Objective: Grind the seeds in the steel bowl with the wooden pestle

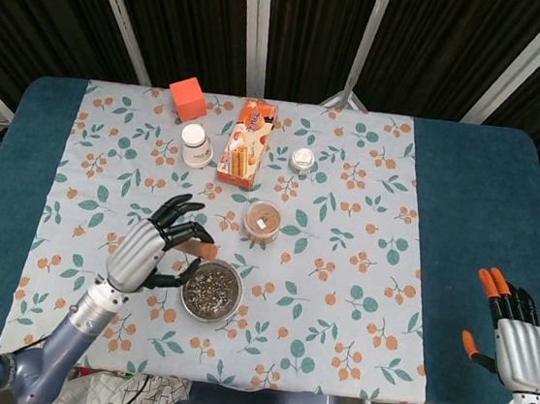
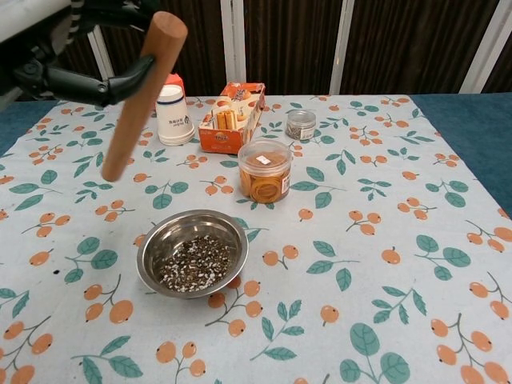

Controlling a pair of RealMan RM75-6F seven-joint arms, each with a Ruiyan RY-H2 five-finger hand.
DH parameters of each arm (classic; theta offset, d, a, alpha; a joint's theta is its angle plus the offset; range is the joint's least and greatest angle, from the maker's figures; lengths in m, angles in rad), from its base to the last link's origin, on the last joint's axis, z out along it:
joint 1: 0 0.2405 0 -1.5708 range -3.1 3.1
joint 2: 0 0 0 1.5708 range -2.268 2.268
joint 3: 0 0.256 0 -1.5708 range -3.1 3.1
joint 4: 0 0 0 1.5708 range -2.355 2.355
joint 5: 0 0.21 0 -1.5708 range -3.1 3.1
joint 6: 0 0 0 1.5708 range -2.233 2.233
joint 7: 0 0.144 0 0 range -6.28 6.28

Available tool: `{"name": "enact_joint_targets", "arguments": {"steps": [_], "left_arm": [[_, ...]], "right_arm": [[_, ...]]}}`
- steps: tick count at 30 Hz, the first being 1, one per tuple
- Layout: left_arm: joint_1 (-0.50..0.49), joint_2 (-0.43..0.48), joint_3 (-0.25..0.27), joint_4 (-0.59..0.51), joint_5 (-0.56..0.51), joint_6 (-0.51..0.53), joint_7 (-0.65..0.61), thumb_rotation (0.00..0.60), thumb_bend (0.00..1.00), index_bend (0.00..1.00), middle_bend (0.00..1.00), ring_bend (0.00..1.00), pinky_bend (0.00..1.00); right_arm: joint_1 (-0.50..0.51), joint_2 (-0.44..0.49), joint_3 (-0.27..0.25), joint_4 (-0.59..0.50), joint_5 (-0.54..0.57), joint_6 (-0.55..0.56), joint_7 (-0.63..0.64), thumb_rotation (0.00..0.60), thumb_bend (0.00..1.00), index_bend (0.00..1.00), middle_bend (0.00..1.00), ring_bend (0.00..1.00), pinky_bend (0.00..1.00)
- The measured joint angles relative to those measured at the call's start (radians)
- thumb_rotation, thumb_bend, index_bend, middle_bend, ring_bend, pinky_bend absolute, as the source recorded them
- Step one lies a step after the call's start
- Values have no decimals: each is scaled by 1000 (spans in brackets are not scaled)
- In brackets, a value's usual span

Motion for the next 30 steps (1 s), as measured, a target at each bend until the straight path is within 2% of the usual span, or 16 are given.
{"name": "enact_joint_targets", "arguments": {"steps": [5,12,18,25,30], "left_arm": [[9,137,-4,20,-31,-46,139,600,723,667,652,164,99],[30,183,21,144,-63,-75,154,600,723,668,652,166,99],[42,154,60,262,-83,-110,146,600,723,668,652,168,99],[47,48,89,415,-99,-139,132,600,724,667,652,170,99],[48,-25,101,482,-109,-152,116,600,723,660,651,170,99]], "right_arm": [[0,-1,0,-2,0,1,-2,600,367,0,0,0,0],[1,-3,-1,-4,1,-3,-11,600,367,0,0,0,0],[2,-5,-1,-8,7,-8,-13,600,367,0,0,0,0],[4,-3,0,-10,12,-14,-7,600,367,0,0,0,0],[4,-3,1,-11,13,-16,-4,600,367,0,0,0,0]]}}
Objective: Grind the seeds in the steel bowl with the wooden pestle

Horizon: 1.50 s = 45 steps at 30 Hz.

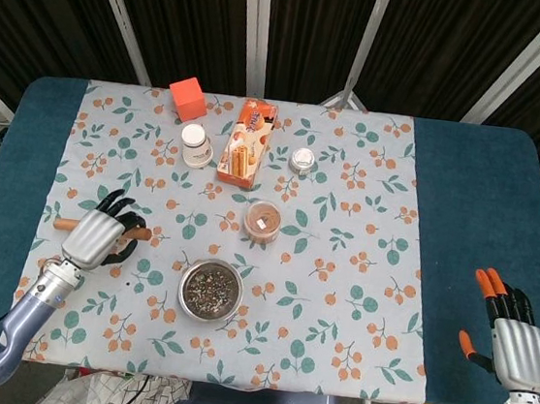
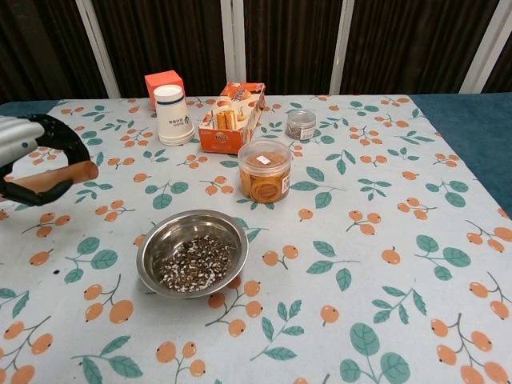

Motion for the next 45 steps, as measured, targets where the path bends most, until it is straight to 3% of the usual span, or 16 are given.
{"name": "enact_joint_targets", "arguments": {"steps": [8,13,21,30,36,40,45], "left_arm": [[5,-63,0,29,-47,-31,13,600,695,619,613,170,99],[3,-89,-7,27,-59,-35,35,600,657,580,517,164,98],[-2,-94,-9,-10,-69,-44,56,600,439,413,296,86,51],[5,-79,-4,-37,-78,-43,66,600,405,344,230,51,34],[12,-47,-8,-86,-62,-2,71,600,354,312,212,36,22],[27,18,-9,-171,-47,39,88,600,155,175,80,0,0],[72,142,7,-330,-57,78,159,600,124,71,3,0,0]], "right_arm": [[0,1,-1,1,-5,2,2,600,367,0,0,0,0],[-1,1,-2,2,-6,3,0,600,367,0,0,0,0],[-1,1,-1,3,-7,6,3,600,367,0,0,0,0],[-2,1,-2,8,-15,13,8,600,366,0,0,0,0],[-3,2,-1,9,-13,13,9,600,367,0,0,0,0],[-5,5,-2,10,-13,15,12,600,367,0,0,0,0],[-7,6,-3,14,-21,22,7,600,367,0,0,0,0]]}}
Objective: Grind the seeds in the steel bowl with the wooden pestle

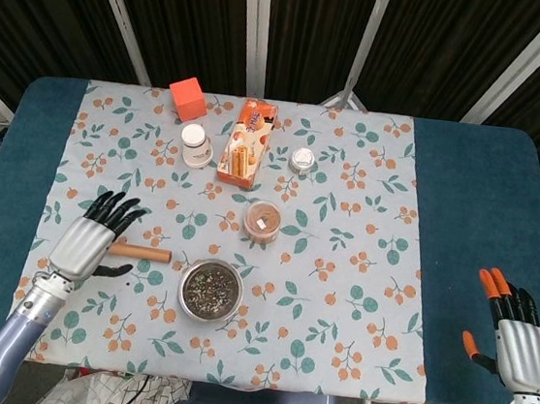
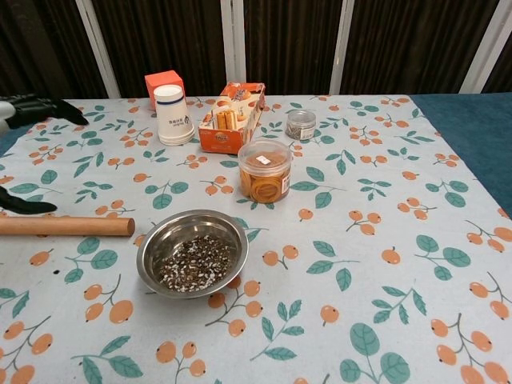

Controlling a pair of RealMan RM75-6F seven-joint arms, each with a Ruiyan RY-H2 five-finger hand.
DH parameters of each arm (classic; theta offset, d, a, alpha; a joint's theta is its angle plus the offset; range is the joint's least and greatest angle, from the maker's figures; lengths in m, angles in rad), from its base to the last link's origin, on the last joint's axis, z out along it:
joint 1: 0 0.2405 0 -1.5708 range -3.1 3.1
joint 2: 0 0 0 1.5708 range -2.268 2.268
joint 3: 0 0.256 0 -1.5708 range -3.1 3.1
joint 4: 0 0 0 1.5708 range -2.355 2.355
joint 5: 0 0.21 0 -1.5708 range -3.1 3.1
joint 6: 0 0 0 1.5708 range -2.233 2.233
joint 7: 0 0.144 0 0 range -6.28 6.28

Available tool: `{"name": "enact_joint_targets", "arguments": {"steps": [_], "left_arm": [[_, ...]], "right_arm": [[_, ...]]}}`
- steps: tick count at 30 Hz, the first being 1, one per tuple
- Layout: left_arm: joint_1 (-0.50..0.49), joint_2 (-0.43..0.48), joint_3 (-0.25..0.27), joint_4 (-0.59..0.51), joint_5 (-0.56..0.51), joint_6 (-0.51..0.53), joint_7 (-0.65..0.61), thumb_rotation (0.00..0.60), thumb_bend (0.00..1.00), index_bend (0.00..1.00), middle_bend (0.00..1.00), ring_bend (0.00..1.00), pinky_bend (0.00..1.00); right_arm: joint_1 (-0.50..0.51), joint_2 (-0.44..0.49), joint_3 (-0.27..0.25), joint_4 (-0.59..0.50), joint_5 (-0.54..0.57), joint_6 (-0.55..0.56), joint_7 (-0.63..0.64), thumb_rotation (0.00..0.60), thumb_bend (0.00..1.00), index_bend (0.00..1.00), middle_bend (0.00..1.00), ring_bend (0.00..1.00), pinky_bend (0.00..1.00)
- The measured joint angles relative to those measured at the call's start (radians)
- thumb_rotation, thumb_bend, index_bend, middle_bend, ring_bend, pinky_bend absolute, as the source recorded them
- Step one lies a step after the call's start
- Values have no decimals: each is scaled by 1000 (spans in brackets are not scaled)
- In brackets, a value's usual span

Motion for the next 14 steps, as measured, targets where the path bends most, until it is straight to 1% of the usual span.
{"name": "enact_joint_targets", "arguments": {"steps": [3,4,7,10,14], "left_arm": [[50,92,24,-130,-15,36,44,600,124,65,0,0,0],[76,134,40,-179,-19,56,60,600,125,58,0,0,0],[153,218,83,-253,-10,127,79,600,125,18,0,0,0],[222,238,118,-245,21,212,77,600,125,0,0,0,0],[274,228,140,-161,68,312,64,600,124,0,0,0,0]], "right_arm": [[1,-2,0,5,-5,4,-8,600,366,0,0,0,0],[1,-3,1,7,-7,5,-13,600,366,0,0,0,0],[1,-8,1,14,-21,19,-30,600,367,0,0,0,0],[1,-18,1,23,-37,33,-48,600,367,0,0,0,0],[2,-28,-2,27,-43,33,-56,600,367,0,0,0,0]]}}
